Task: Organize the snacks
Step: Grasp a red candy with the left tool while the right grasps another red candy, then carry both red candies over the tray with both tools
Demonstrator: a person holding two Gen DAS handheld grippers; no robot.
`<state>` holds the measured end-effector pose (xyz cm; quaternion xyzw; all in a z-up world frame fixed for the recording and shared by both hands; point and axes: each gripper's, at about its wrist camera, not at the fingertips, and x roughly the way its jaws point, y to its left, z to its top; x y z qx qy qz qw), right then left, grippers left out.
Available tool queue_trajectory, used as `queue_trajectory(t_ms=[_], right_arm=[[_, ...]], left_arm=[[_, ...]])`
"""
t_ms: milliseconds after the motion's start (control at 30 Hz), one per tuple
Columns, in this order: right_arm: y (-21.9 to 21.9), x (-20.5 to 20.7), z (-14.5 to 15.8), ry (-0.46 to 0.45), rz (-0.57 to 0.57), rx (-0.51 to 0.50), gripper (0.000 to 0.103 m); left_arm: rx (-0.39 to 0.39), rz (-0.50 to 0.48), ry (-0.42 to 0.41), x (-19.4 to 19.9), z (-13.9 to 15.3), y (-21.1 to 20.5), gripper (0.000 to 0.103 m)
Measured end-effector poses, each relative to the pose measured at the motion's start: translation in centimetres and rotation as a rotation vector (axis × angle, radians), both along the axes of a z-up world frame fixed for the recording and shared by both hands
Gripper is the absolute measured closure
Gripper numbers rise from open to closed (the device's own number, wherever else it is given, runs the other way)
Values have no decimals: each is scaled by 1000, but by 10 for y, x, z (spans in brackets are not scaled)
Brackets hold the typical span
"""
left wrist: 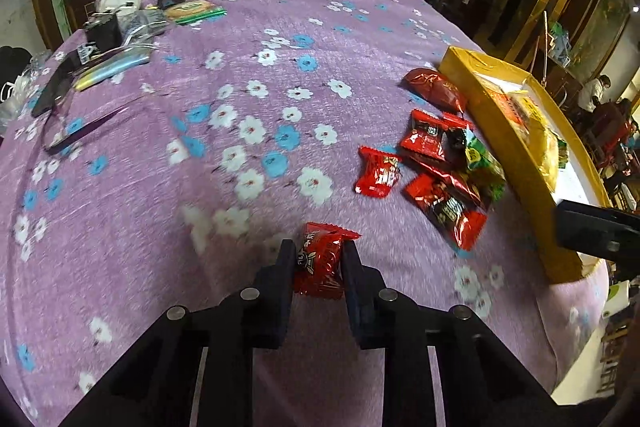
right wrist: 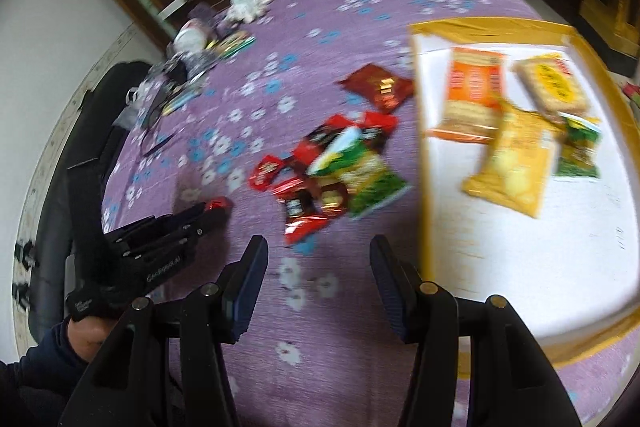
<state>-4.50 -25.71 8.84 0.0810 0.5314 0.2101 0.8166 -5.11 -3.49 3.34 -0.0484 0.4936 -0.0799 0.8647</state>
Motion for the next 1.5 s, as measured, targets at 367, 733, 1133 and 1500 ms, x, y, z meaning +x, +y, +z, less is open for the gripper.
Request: queue_trajectory(t_ms=[367, 733, 1133, 1500], right_arm=[[49, 42, -38, 61, 74, -68, 53], [66, 33, -53, 43, 135, -182, 80], [33, -12, -35, 25, 112, -88, 80], [9, -18, -16, -34, 90, -59, 80]], left_arm=[[3, 20, -13, -29, 10, 24, 80], [8, -1, -22, -27, 12, 20, 80], [12, -103, -20, -12, 13, -28, 80], [45, -147, -38, -8, 22, -57, 80]])
